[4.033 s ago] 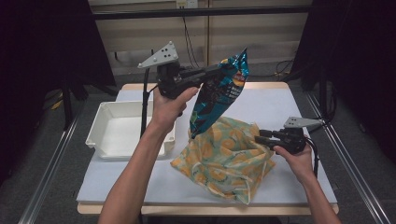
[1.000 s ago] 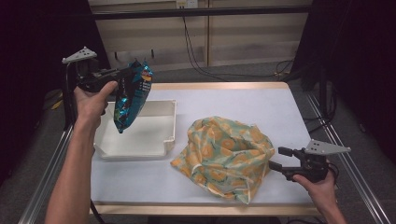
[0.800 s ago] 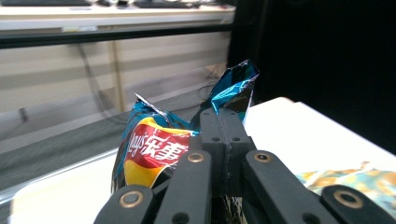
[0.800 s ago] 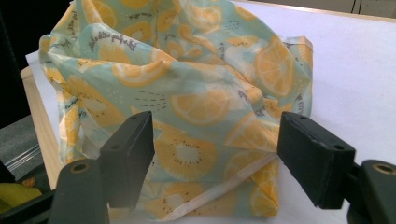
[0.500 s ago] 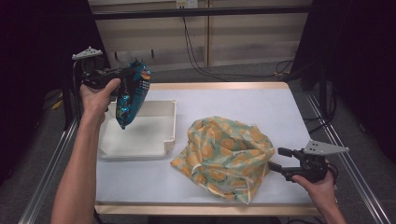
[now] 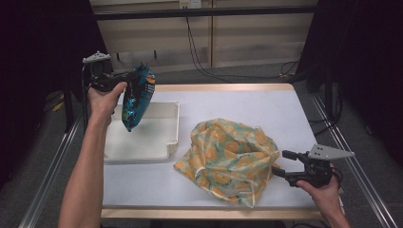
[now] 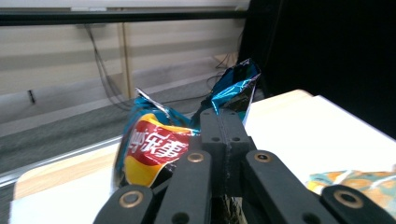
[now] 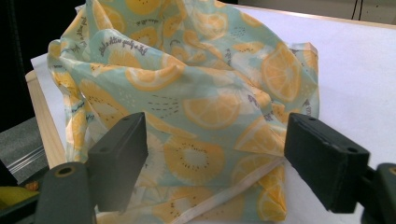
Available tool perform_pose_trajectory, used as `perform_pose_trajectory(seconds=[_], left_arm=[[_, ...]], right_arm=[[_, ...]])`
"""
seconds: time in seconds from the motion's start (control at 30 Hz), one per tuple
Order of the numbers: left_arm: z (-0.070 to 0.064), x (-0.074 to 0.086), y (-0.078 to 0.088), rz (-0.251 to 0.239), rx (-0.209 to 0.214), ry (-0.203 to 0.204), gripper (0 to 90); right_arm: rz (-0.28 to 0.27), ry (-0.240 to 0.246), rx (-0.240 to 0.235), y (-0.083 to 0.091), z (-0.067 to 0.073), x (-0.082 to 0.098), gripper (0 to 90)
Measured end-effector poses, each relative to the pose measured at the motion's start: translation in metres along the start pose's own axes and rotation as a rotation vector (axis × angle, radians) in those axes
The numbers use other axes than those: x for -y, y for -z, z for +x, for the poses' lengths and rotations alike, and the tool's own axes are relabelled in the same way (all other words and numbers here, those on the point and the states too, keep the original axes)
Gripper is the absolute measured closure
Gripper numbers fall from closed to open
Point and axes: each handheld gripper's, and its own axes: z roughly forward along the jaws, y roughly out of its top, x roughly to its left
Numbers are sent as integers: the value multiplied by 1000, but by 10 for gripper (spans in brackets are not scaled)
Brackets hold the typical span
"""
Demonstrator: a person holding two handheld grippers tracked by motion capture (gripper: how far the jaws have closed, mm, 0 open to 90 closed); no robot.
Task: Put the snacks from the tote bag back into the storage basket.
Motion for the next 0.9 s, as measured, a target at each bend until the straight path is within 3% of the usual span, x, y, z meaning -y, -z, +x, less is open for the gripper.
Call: perform_pose_trajectory(seconds=[0.13, 0.23, 0.27, 0.33, 0.67, 0.9], left_arm=[[1, 1, -4, -9, -22, 8, 900], [2, 3, -9, -31, -69, 28, 900], [3, 5, -11, -33, -66, 40, 900], [3, 9, -17, -14, -75, 46, 900], [-3, 20, -43, 13, -32, 51, 900], [-18, 27, -61, 24, -8, 35, 891]], right_arm=[[-10, 6, 3, 1, 1, -1, 206], [-12, 9, 7, 2, 1, -1, 208], [-15, 10, 5, 2, 1, -1, 208], [-15, 10, 1, 3, 1, 0, 209], [-15, 9, 1, 4, 0, -1, 216], [-12, 11, -2, 5, 0, -1, 221]])
